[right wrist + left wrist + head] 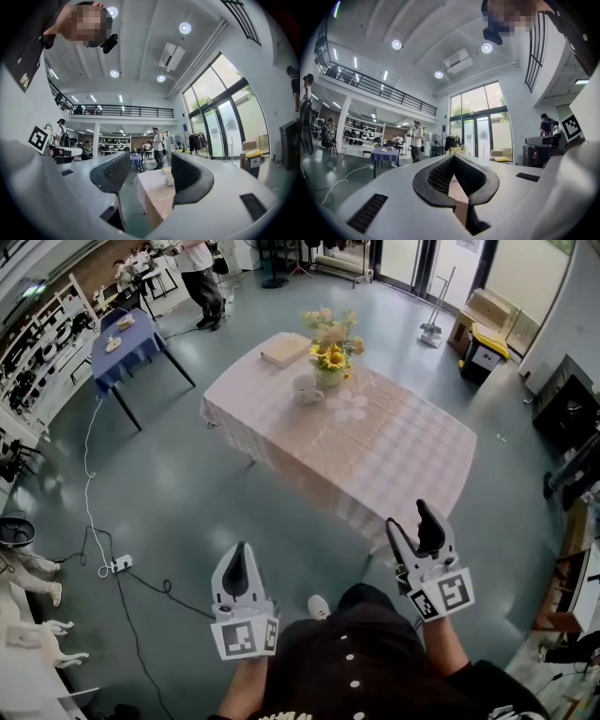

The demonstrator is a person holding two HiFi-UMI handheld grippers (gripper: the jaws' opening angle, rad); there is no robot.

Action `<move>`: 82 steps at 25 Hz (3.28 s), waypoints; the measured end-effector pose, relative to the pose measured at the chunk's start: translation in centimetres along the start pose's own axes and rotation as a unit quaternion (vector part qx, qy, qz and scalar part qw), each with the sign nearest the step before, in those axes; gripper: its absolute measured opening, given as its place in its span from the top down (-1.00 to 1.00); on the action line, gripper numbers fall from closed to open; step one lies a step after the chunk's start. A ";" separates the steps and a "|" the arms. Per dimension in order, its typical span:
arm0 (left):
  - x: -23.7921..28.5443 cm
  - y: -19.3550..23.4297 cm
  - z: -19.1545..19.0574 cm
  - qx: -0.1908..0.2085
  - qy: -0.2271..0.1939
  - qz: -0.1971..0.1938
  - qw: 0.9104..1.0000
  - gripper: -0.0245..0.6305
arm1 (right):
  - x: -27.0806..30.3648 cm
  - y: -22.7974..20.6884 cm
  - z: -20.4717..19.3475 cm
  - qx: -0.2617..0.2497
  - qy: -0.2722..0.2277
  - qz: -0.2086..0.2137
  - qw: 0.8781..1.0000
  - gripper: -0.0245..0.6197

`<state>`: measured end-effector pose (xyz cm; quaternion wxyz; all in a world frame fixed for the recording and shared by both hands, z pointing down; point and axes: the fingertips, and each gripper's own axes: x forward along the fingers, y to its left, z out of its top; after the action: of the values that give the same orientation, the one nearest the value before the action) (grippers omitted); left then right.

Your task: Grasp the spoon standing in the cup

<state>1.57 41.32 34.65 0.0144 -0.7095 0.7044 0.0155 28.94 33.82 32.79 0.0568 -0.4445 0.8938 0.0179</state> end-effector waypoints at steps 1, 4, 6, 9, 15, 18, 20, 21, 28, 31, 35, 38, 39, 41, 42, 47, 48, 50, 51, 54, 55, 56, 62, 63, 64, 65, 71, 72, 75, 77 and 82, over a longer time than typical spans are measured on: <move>-0.1 0.4 -0.1 0.001 0.000 0.000 1.000 0.87 | 0.2 0.5 -0.2 0.001 0.000 0.002 1.000 0.13; -0.4 1.5 -0.2 -0.001 0.003 0.007 1.000 0.87 | 0.9 1.7 -0.7 0.003 0.005 0.010 1.000 0.13; -0.6 2.3 -0.3 0.001 0.004 0.016 1.000 0.87 | 1.6 2.1 -0.7 0.002 0.006 0.015 1.000 0.13; -0.5 3.6 -0.3 0.001 0.004 0.026 1.000 0.87 | 3.2 2.6 -0.3 -0.001 -0.002 0.022 1.000 0.13; 0.0 6.3 -0.3 0.000 0.005 0.047 0.999 0.87 | 6.2 3.2 -0.8 0.004 0.001 0.031 1.000 0.13; 0.6 7.7 -0.7 -0.001 0.006 0.060 0.998 0.87 | 8.1 3.5 -1.1 0.003 -0.001 0.040 0.999 0.13; 1.4 8.7 -0.9 -0.002 0.005 0.067 0.998 0.87 | 9.7 3.7 -1.2 0.001 -0.004 0.047 0.999 0.13; 1.9 9.1 -0.9 -0.002 0.005 0.070 0.998 0.87 | 10.5 3.8 -1.3 0.001 -0.003 0.051 0.999 0.13; 5.3 13.3 -1.2 -0.004 0.007 0.099 0.995 0.87 | 16.9 4.5 -2.0 0.006 -0.003 0.072 0.997 0.13; 7.1 14.9 -1.0 -0.003 0.008 0.104 0.994 0.87 | 19.9 4.6 -2.1 0.007 -0.003 0.079 0.997 0.13; 9.2 17.0 -0.4 0.001 0.003 0.113 0.994 0.87 | 23.3 4.6 -2.1 0.007 -0.006 0.085 0.996 0.13; 10.9 18.2 -0.2 0.003 0.002 0.118 0.993 0.87 | 25.5 4.3 -2.4 0.007 -0.003 0.088 0.996 0.13; 11.5 18.5 -0.2 0.004 0.002 0.120 0.993 0.87 | 26.3 4.2 -2.5 0.007 -0.002 0.090 0.996 0.13; 12.9 19.1 -0.4 0.004 0.004 0.123 0.992 0.87 | 27.9 3.9 -2.8 0.009 0.000 0.093 0.996 0.13; 13.4 19.4 -0.6 0.003 0.005 0.124 0.992 0.87 | 28.6 3.7 -3.0 0.011 0.001 0.095 0.995 0.13; 16.2 20.6 -0.6 0.002 0.010 0.126 0.992 0.87 | 31.9 3.3 -3.2 0.012 0.002 0.101 0.995 0.13; 16.8 20.9 -0.5 0.003 0.010 0.126 0.992 0.87 | 32.6 3.2 -3.1 0.012 0.002 0.101 0.995 0.13; 17.9 21.4 -0.4 0.004 0.010 0.127 0.992 0.87 | 33.9 3.0 -3.3 0.011 0.003 0.103 0.995 0.13; 18.4 21.7 -0.4 0.004 0.010 0.128 0.992 0.87 | 34.5 2.9 -3.4 0.011 0.004 0.105 0.994 0.13; 20.0 22.4 -0.5 0.006 0.011 0.132 0.991 0.87 | 36.3 2.4 -3.7 0.010 0.004 0.109 0.994 0.13; 20.5 22.6 -0.5 0.006 0.010 0.133 0.991 0.87 | 37.0 2.3 -3.8 0.010 0.004 0.111 0.994 0.13; 21.1 22.9 -0.5 0.006 0.010 0.134 0.991 0.87 | 37.7 2.3 -3.8 0.010 0.004 0.113 0.994 0.13; 23.9 24.5 -0.8 0.009 0.008 0.140 0.990 0.87 | 41.3 1.7 -4.2 0.009 0.002 0.120 0.993 0.13; 24.4 24.8 -0.7 0.010 0.008 0.141 0.990 0.87 | 41.9 1.5 -4.2 0.009 0.000 0.120 0.993 0.13; 24.9 25.0 -0.7 0.011 0.008 0.142 0.990 0.87 | 42.4 1.3 -4.2 0.010 -0.001 0.120 0.993 0.13; 25.4 25.3 -0.7 0.013 0.008 0.144 0.990 0.87 | 42.9 1.0 -4.3 0.012 -0.002 0.120 0.993 0.13; 27.6 26.9 -0.6 0.006 0.001 0.157 0.988 0.87 | 45.6 0.8 -5.0 0.012 0.001 0.130 0.991 0.13; 27.8 27.1 -0.8 0.004 0.003 0.158 0.987 0.87 | 45.9 0.9 -5.2 0.011 0.004 0.131 0.991 0.13; 28.4 27.4 -1.6 0.002 0.012 0.155 0.988 0.87 | 46.5 0.8 -5.7 0.012 0.010 0.129 0.991 0.13; 29.2 27.7 -2.0 0.002 0.016 0.152 0.988 0.87 | 47.1 0.5 -6.2 0.012 0.015 0.126 0.992 0.13; 31.5 29.2 -2.9 -0.010 0.023 0.145 0.989 0.87 | 49.4 0.4 -7.2 0.010 0.029 0.120 0.992 0.13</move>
<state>-27.41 9.49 36.22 -0.0113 -0.6003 0.7997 0.0080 -1.58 -5.67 34.11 0.0323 -0.3342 0.9419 0.0027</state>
